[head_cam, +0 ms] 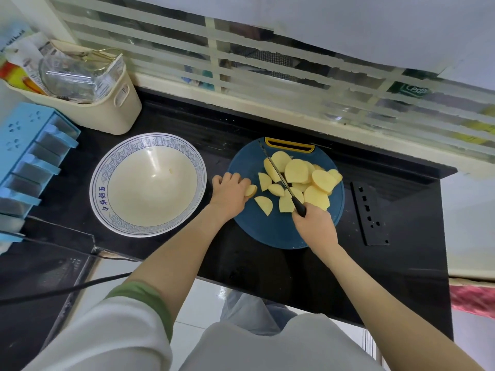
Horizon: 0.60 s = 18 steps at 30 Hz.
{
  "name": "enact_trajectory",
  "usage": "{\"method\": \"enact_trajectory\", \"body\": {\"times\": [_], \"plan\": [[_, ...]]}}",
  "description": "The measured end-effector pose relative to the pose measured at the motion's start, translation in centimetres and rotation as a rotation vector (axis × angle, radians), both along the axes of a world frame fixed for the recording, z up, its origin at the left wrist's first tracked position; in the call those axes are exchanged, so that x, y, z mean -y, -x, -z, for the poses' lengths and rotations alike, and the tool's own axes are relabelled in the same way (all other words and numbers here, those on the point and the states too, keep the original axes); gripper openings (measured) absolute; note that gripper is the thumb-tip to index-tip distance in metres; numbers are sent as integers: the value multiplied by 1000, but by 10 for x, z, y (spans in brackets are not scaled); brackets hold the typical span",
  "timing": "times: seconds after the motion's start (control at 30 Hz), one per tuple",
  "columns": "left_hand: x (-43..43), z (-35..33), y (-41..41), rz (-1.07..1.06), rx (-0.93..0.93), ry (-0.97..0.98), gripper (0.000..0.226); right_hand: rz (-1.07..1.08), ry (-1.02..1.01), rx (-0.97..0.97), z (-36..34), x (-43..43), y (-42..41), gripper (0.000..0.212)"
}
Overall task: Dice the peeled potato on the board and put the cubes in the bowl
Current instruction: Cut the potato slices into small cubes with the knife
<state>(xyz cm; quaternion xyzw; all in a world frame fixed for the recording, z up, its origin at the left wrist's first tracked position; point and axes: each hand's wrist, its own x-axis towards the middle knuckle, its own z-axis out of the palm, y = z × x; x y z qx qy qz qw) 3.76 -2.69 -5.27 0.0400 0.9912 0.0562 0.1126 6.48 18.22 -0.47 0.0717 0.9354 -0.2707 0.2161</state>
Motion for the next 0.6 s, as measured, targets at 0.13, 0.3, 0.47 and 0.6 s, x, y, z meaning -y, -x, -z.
{"method": "enact_trajectory", "body": {"times": [0.13, 0.3, 0.47, 0.6], "plan": [[2, -6, -3, 19, 57, -20, 64, -7, 6, -7, 0, 3, 1, 29], [-18, -10, -12, 296, -87, 4, 56, -17, 25, -3, -1, 8, 6, 27], [-37, -10, -4, 398, -27, 189, 46, 2, 29, -26, -1, 7, 6, 25], [-41, -7, 3, 374, -39, 158, 40, 23, 23, -22, -2, 3, 5, 23]]}}
